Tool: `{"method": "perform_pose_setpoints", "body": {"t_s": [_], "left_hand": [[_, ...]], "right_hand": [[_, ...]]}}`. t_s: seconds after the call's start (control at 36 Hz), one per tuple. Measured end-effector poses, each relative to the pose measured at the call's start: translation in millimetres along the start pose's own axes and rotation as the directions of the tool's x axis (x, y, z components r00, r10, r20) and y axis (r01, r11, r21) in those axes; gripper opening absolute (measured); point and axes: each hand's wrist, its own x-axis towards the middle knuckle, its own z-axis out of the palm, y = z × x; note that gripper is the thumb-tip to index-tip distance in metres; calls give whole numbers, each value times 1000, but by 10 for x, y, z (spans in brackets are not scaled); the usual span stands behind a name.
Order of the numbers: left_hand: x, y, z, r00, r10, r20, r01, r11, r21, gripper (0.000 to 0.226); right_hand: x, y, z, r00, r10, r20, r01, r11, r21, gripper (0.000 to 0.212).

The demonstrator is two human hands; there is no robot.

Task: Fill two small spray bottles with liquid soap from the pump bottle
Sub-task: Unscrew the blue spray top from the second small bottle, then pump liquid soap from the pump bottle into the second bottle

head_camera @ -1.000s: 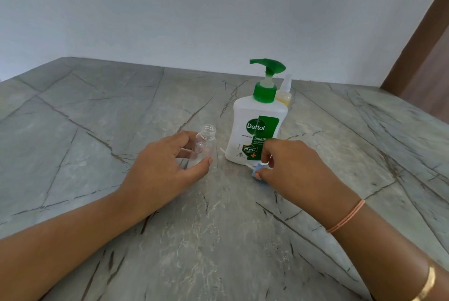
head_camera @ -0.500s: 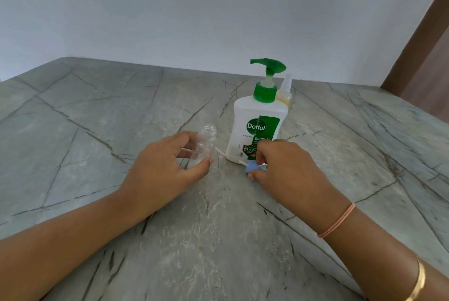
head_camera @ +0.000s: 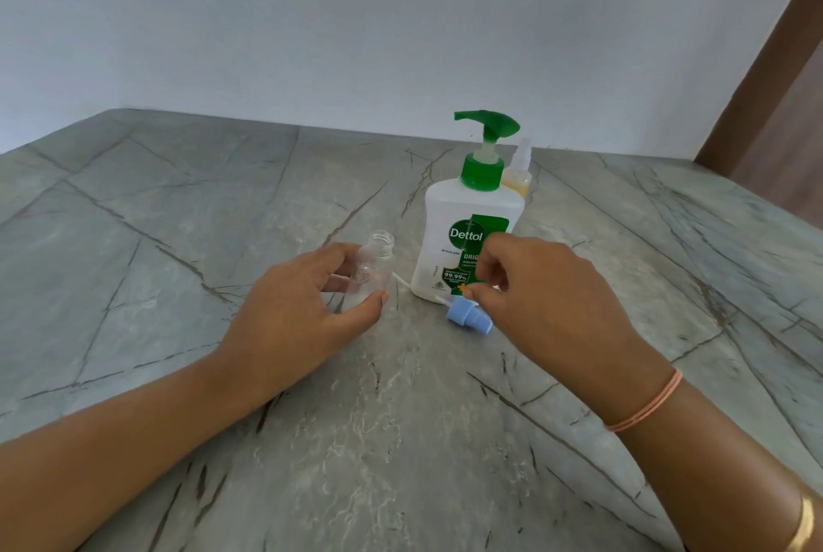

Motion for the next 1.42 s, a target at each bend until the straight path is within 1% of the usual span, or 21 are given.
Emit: {"method": "perform_pose_setpoints", "body": {"t_s": [0.06, 0.17, 0.28, 0.33, 0.39, 0.47, 0.56, 0.61, 0.67, 0.72, 0.83, 0.92, 1.06, 1.19, 1.42], "left_hand": [[-2, 9, 2, 1000, -11, -2, 11, 1000, -9, 60], [0, 28, 8, 999, -31, -13, 30, 999, -35, 52], [14, 13, 2, 999, -38, -17, 36, 996, -87, 54], [24, 14, -1, 999, -39, -19, 36, 992, -120, 58], [34, 37, -6, 999, -37, -18, 34, 988, -147, 52], [80, 82, -11, 999, -29, -39, 22, 984, -175, 35], [174, 134, -25, 997, -15, -75, 2, 985, -171, 32], [244, 187, -44, 996, -5, -89, -10, 985, -171, 33], [315, 233, -66, 994, 7, -105, -25, 984, -177, 31], [381, 275, -84, 994, 16, -112, -37, 982, -184, 29], [491, 333, -98, 993, 22, -112, -43, 981, -191, 32], [567, 356, -112, 993, 26, -111, -46, 983, -180, 32], [646, 399, -146, 987, 37, -154, -60, 987, -151, 33], [710, 473, -173, 979, 78, -187, -104, 986, -133, 31], [786, 489, -203, 963, 149, -224, -162, 986, -41, 33]], "right_hand": [[5, 12, -57, 998, 5, -60, -3, 1000, 22, 13], [16, 29, -172, 983, 11, -185, 11, 993, 121, 11], [31, 30, -304, 954, 16, -299, 60, 968, 243, 9], [47, 32, -354, 920, 17, -392, 108, 949, 296, 7], [76, 35, -384, 877, 11, -481, 171, 927, 333, 5], [155, 48, -384, 817, -28, -576, 252, 916, 313, 4], [245, 67, -351, 766, -65, -639, 311, 908, 281, 15], [295, 64, -335, 753, -84, -653, 334, 903, 269, 25], [335, 50, -335, 762, -101, -640, 347, 898, 271, 31], [369, 29, -339, 774, -125, -621, 360, 893, 269, 32], [413, 5, -340, 803, -144, -578, 349, 900, 262, 32], [454, 11, -324, 810, -148, -567, 346, 902, 259, 29], [521, 29, -268, 784, -168, -598, 359, 908, 216, 26], [579, 39, -285, 746, -184, -640, 381, 907, 182, 21], [670, 20, -312, 720, -206, -663, 398, 905, 151, 15]]}}
